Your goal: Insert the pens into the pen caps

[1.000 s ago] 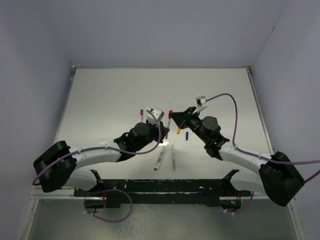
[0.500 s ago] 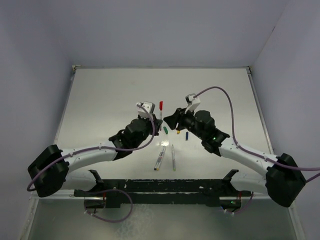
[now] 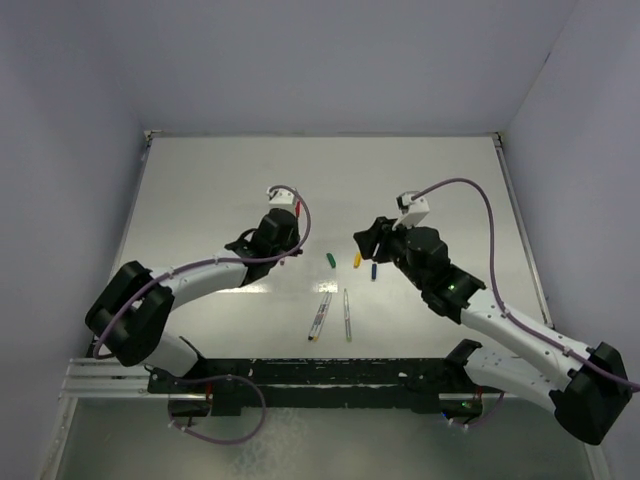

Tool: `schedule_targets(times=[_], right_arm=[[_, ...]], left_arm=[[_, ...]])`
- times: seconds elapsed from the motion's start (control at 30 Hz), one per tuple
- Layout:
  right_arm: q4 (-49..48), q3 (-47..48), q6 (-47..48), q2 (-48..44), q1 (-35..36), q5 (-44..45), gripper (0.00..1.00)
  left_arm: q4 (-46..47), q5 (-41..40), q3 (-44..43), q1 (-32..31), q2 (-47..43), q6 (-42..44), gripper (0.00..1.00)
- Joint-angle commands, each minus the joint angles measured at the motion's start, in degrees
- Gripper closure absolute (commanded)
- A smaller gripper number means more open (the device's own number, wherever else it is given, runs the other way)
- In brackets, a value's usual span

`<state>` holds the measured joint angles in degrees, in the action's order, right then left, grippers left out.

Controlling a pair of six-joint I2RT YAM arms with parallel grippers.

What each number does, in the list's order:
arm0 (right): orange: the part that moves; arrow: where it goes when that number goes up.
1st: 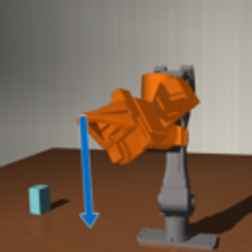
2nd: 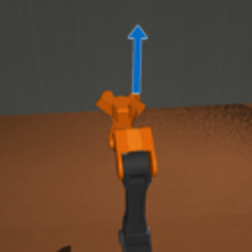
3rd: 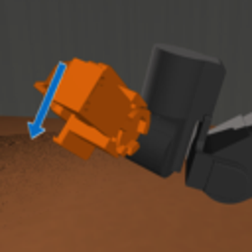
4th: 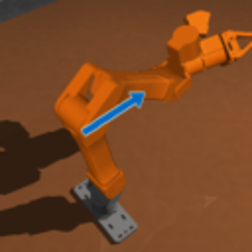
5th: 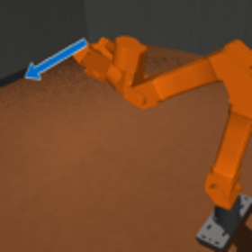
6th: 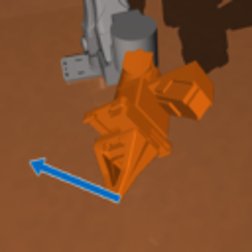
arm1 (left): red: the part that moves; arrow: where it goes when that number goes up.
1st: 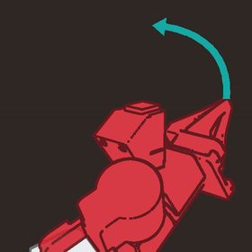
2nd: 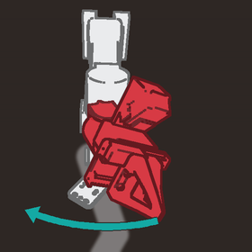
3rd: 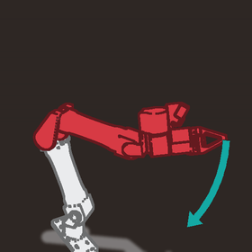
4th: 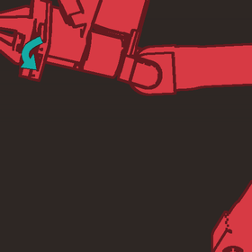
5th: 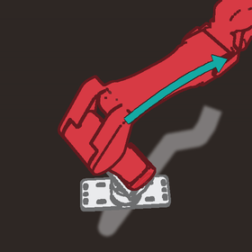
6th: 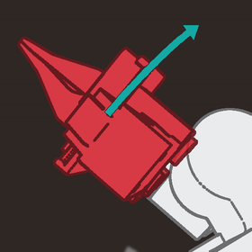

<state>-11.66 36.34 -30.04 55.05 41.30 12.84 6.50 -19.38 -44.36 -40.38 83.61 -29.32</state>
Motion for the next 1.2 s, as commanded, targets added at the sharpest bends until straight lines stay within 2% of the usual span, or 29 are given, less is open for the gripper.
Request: schedule_targets(times=[0.0,0.17,0.4,0.87,1.17], right_arm=[[3.8,-0.8,-2.4,-2.6,-0.1,3.8,0.48],[4.5,-1.8,-3.3,-3.6,-0.1,3.5,0.48],[4.5,-2.7,-4.1,-3.4,-0.2,3.4,0.48],[2.9,-3.8,-4.7,-1.6,-0.1,3.1,0.48],[2.4,-4.2,-4.6,-1.8,-0.2,2.9,0.47]], left_arm=[[-2.8,3.5,-4.4,1.5,4.3,0.5,1.00],[-4.8,4.2,-7.2,2.0,10.1,-0.1,1.00],[-5.3,4.6,-8.1,2.4,12.7,-1.5,1.00],[-6.9,2.8,-8.4,2.5,14.9,-3.7,0.83],[-7.6,2.7,-9.3,2.5,15.1,-3.9,0.77]])
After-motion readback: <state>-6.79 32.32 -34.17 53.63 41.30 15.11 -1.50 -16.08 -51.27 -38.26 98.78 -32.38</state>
